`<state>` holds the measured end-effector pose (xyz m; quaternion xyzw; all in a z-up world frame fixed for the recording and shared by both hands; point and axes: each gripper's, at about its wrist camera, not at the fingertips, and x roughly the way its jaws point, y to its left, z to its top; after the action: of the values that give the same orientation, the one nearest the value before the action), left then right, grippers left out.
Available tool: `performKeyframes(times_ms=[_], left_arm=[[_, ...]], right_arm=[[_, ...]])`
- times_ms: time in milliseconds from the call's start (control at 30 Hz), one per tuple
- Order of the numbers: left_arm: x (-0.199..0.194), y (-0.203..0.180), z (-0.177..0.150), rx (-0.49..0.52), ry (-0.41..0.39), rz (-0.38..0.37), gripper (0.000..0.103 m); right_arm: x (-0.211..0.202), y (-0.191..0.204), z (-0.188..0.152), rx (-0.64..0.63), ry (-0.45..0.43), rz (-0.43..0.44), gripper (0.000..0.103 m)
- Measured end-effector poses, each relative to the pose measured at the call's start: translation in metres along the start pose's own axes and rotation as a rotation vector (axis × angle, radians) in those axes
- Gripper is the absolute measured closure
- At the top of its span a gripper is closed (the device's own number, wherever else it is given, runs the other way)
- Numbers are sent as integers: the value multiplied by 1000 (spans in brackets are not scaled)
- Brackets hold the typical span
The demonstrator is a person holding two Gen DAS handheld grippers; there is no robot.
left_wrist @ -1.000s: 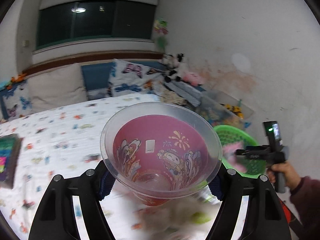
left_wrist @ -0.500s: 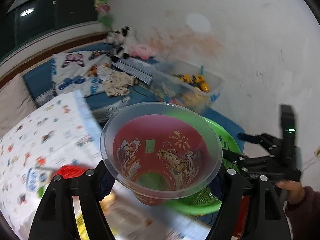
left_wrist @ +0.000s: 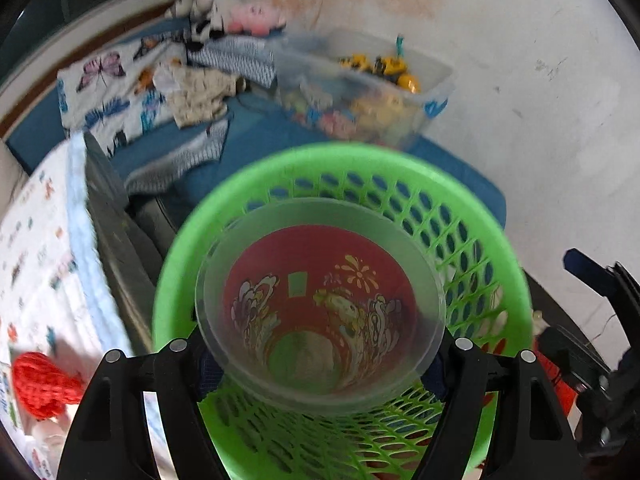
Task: Collect trash
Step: 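Drop the red cup into the green basket with the left tool while the right tool drops the wrappers in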
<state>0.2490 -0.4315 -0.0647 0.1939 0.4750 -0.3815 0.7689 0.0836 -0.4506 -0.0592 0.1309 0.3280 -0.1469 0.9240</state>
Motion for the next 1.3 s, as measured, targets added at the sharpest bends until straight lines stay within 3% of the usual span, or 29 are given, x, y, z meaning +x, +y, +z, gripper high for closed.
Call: performKeyframes(times_ms=[67,133,333,500,733,1033,1300], left_arm=[[8,1,-3,-8,26,5,27],[15,3,-6,-13,60,0,19],[11,5,-13,-8,72,1,16],[-16,6,-18,-24,39,-1,15],[-93,19,-35,-47,-96,15,15],[-184,70,-102,-136,-236,84,15],[-227,120,-174,-244,-285,179,15]], right_arm=[[1,1,-4,5,6,3,16],[2,1,-7,9,10,9,16],[0,6,-12,9,18,23,16],[-8,18,-14,-6,12,38,16],[-25,44,-16,-34,5,82,15],[-40,91,-19,-98,9,163,13],[-44,145,-29,-168,37,278,12]])
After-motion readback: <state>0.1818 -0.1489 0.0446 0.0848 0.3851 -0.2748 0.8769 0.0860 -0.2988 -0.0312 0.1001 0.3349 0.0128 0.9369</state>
